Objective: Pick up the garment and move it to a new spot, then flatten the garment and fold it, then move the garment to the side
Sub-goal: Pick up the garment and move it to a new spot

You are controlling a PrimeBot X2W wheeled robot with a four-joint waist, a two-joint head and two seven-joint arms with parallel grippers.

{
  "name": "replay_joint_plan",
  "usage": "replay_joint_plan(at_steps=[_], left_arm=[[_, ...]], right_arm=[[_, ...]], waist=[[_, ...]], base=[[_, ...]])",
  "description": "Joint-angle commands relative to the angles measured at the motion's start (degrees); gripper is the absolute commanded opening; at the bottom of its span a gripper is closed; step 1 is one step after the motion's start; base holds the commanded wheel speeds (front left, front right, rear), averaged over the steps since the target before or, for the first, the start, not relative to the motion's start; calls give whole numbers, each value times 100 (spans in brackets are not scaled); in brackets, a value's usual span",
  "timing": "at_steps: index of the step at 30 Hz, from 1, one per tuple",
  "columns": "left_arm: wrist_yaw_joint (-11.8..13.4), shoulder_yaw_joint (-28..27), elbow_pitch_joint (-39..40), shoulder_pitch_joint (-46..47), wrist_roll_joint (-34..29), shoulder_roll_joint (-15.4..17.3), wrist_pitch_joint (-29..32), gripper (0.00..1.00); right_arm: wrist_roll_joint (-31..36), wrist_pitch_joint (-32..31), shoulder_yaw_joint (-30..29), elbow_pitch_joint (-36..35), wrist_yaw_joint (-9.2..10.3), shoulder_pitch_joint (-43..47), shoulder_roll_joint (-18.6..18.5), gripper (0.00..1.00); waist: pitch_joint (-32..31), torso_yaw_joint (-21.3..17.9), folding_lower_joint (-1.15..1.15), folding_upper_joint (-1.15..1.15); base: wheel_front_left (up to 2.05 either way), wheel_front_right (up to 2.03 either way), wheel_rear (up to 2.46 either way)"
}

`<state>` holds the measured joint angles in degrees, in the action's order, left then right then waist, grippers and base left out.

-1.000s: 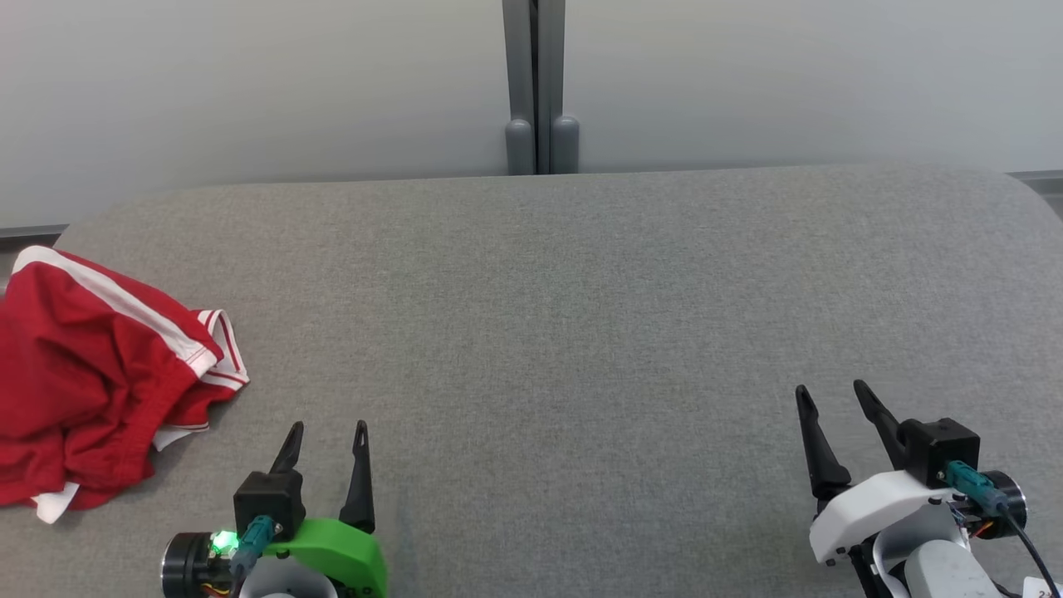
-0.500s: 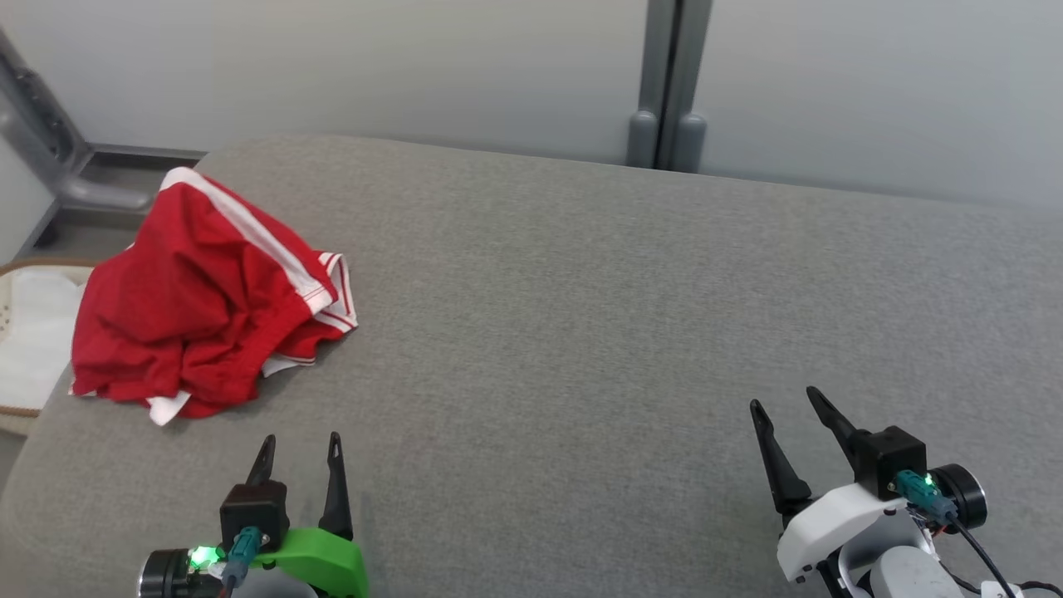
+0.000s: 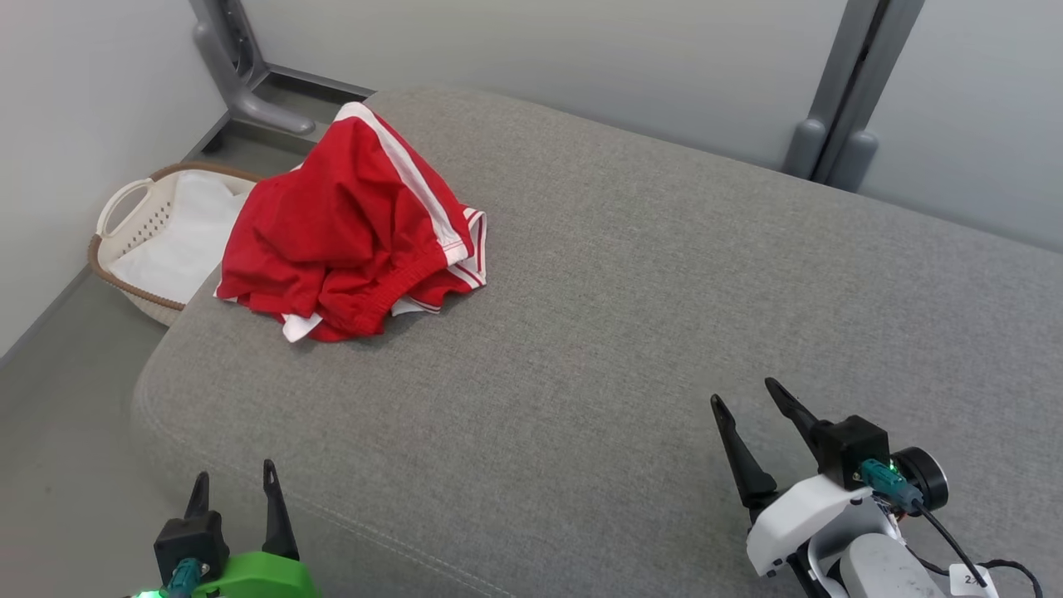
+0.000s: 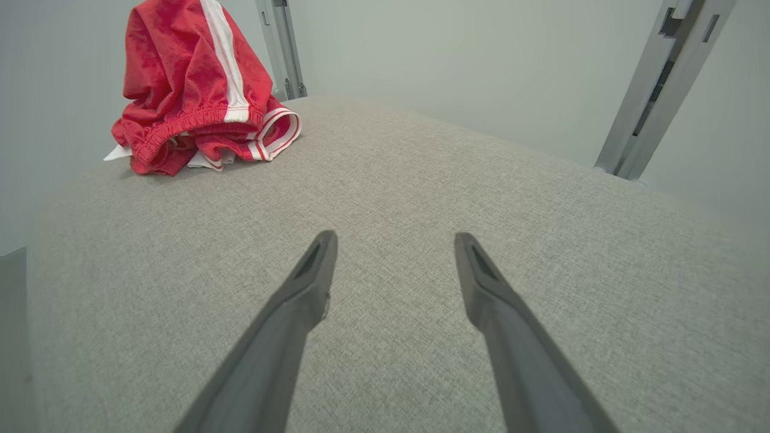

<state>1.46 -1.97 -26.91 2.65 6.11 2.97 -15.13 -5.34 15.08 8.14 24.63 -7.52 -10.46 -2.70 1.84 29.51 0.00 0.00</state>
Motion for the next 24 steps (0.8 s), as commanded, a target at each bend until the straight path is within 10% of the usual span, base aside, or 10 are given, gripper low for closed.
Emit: replay_joint_plan(at_steps=[1, 24], left_arm=[[-42, -28, 6, -11, 23, -5, -4, 100], [-857, -340, -1233, 2776, 349, 461, -4, 100]], right_arm=[[18, 14, 2, 35, 6, -56, -41, 100], [792, 13, -224, -236, 6, -505, -157, 100]], waist=[[125, 97, 0, 0], [1452, -683, 0, 0]], base=[[0, 0, 0], [0, 0, 0]])
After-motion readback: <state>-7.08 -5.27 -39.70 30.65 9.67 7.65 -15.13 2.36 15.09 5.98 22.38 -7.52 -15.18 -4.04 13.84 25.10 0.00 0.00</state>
